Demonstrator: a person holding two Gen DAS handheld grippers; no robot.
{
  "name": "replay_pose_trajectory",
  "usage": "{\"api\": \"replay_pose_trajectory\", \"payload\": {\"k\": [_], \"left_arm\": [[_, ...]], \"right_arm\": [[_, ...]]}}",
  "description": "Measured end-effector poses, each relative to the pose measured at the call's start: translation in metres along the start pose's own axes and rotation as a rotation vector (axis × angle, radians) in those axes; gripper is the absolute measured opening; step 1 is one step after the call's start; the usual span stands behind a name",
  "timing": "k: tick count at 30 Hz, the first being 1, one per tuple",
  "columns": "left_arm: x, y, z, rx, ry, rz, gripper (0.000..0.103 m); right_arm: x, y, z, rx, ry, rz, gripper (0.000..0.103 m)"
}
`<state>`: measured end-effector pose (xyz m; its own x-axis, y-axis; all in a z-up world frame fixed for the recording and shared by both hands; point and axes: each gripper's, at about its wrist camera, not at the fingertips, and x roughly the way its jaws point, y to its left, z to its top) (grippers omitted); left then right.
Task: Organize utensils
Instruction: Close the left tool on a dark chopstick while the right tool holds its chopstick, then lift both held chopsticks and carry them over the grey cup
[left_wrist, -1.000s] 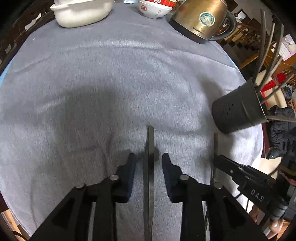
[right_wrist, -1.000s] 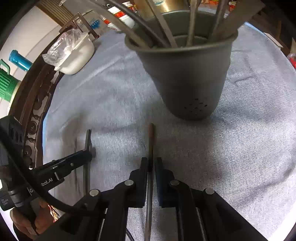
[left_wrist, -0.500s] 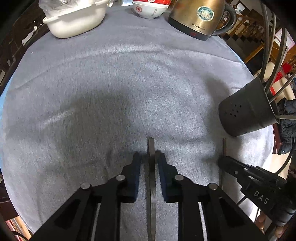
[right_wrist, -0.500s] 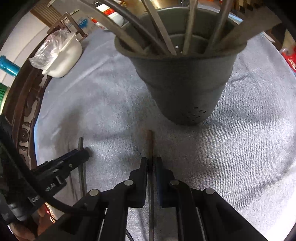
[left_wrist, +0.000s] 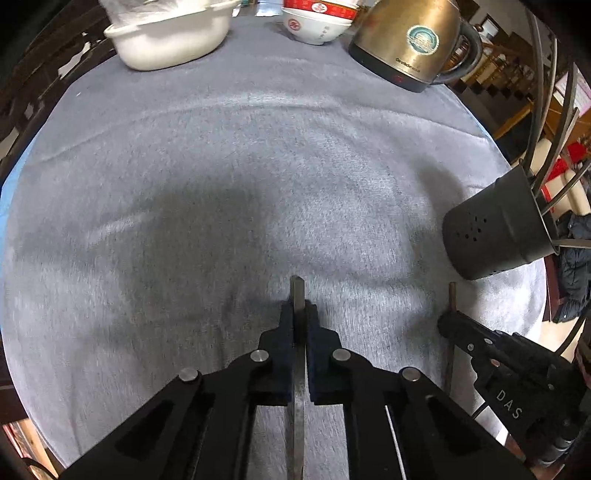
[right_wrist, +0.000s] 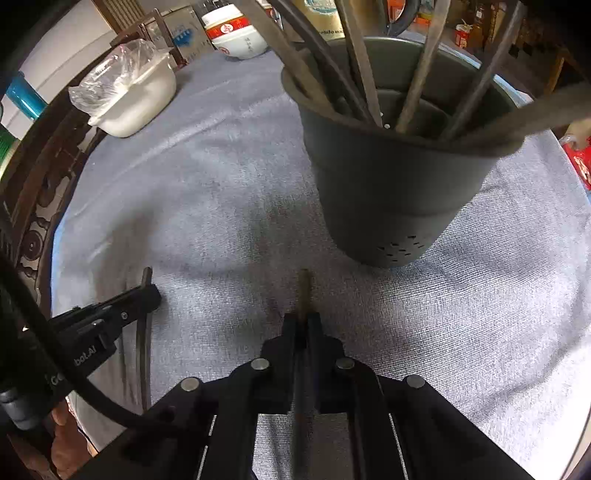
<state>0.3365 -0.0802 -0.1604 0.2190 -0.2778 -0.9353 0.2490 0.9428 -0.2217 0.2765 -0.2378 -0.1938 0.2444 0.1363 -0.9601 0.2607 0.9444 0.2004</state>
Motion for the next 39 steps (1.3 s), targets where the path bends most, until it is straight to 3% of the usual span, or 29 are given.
{"api": "replay_pose_trajectory", "payload": {"k": [14,25,39], "left_arm": [[-0.102,-0.019,-0.014,0.051,-0.25,0.027,0.006],[-0.185,-0.023,-0.025,0.058,-0.418,-0.016,0.005],[-0.222,-0.032,-0.036,0.061,-0.51,-0.014,0.005]], "right_arm": [[-0.091,0.021,-0.015,-0.146,-0.298,0.123,0.006],[-0.162,0.02,-0.022,-0.159,-0.42,0.216,0.006],[-0.2,0.021,-0.034,-0.172,-0.513,0.244,0.006]]}}
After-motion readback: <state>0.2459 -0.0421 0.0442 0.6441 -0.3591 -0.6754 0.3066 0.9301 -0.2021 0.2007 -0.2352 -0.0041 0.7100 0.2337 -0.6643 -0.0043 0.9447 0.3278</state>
